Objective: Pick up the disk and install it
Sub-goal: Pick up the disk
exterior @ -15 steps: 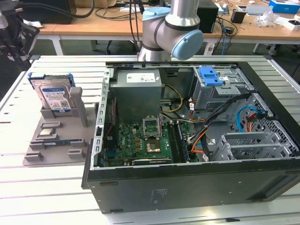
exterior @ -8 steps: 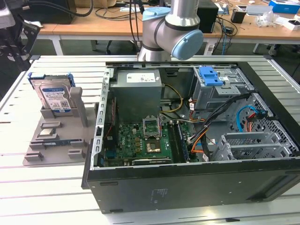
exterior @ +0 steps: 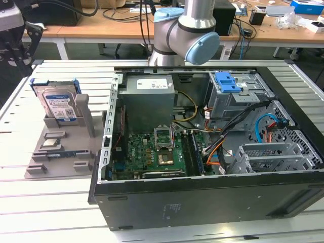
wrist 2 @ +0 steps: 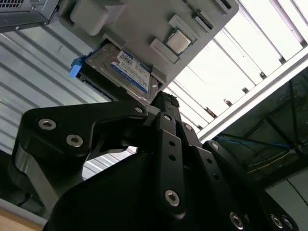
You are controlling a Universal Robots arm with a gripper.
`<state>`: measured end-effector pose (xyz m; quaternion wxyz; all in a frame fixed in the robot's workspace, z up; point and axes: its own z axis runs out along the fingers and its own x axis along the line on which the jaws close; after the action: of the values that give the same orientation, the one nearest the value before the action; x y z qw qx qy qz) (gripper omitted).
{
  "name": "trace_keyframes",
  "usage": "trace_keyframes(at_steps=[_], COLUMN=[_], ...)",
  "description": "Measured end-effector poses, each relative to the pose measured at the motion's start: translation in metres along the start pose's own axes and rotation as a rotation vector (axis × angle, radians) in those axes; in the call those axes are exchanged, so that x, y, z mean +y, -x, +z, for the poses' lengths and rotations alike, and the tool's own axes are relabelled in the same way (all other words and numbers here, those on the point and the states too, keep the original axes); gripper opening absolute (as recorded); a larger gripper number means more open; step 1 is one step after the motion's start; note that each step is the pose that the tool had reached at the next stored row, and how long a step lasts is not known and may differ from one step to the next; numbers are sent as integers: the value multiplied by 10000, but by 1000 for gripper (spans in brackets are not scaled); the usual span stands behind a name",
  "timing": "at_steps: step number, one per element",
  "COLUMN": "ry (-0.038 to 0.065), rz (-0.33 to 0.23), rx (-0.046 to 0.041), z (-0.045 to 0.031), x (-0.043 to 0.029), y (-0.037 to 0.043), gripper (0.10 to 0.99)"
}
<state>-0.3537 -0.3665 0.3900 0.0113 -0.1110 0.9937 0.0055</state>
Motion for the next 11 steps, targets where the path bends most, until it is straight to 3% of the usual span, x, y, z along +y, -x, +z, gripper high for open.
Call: trace_keyframes(at_steps=[5,11], ry=[25,41], rz=[-1053,-1736], rx=[9,16], z=[0,0], x=[0,0], y=[0,0], gripper=[102,102])
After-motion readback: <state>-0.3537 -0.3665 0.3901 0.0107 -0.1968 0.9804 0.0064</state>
